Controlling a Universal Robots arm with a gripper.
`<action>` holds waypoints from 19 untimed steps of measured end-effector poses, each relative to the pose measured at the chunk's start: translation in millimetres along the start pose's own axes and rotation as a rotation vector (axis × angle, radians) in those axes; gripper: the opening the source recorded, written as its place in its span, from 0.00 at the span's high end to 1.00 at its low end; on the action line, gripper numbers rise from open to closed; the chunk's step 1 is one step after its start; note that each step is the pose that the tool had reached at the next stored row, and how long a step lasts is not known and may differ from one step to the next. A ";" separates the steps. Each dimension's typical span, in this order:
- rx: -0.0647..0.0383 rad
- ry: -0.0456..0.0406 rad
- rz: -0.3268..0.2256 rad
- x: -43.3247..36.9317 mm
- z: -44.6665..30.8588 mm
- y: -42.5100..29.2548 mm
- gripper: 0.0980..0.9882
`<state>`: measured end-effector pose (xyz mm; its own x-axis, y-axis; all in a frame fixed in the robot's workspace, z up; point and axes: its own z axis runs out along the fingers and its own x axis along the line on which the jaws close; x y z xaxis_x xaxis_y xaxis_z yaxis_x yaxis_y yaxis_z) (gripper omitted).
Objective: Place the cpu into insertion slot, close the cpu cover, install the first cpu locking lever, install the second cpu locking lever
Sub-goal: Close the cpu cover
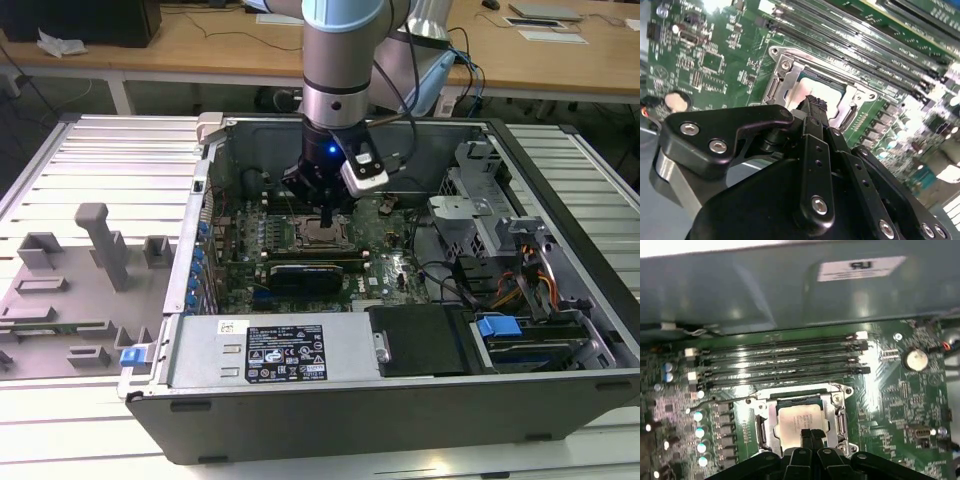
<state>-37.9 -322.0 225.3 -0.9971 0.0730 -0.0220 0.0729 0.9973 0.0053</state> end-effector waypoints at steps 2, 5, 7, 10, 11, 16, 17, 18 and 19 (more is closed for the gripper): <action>-0.002 0.0004 -0.075 0.0 0.1 0.0 0.99; -0.003 0.0007 -0.145 0.0 0.2 0.0 0.99; -0.004 0.0008 -0.165 0.0 0.2 0.0 0.99; -0.003 0.0003 -0.155 0.0 -1.4 0.0 0.99; -0.003 -0.0002 -0.149 0.1 -2.8 0.0 0.99; -0.003 -0.0017 -0.126 0.1 -5.4 0.0 0.99; -0.003 -0.0017 -0.122 0.5 -5.4 0.0 0.99; -0.003 -0.0016 -0.118 0.9 -5.5 0.0 0.99; -0.003 -0.0016 -0.116 1.6 -5.5 -0.1 0.99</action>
<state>-39.6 -322.0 230.8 -0.9988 -0.0429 -0.0243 -0.0430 0.9991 0.0051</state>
